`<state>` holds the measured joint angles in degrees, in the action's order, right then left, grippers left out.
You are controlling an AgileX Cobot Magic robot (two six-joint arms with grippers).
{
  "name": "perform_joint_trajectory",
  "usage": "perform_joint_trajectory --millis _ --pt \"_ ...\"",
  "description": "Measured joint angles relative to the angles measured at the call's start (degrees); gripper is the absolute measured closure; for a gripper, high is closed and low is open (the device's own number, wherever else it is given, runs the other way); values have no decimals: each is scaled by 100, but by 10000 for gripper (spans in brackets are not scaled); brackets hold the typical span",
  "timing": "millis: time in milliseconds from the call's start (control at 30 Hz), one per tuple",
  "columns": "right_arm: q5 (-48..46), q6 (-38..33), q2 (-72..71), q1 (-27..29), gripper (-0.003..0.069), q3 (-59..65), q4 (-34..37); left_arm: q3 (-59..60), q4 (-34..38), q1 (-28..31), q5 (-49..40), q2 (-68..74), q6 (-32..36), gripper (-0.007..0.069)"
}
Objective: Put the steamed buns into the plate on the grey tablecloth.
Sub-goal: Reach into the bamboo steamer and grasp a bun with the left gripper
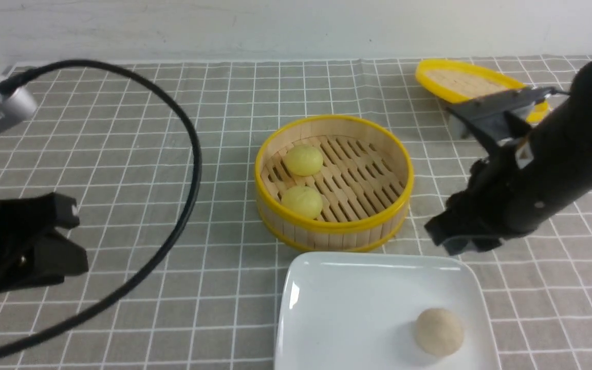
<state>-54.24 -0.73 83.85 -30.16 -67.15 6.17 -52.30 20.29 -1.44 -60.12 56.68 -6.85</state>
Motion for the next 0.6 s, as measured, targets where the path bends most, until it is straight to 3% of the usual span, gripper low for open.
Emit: perform_joint_trajectory --millis 33,100,300,600 --pt "-244 73 -293 0 579 -29 -257 -148 147 0 -31 179 123 401" --pt "-630 297 -852 0 663 41 -669 -299 468 0 -69 473 345 383" --pt "-1082 908 -2203 0 674 734 -1517 -660 1339 -109 -75 1438 964 370" --pt "-830 1789 -3726 0 674 2410 -2024 -2446 915 -1615 -53 3261 828 370"
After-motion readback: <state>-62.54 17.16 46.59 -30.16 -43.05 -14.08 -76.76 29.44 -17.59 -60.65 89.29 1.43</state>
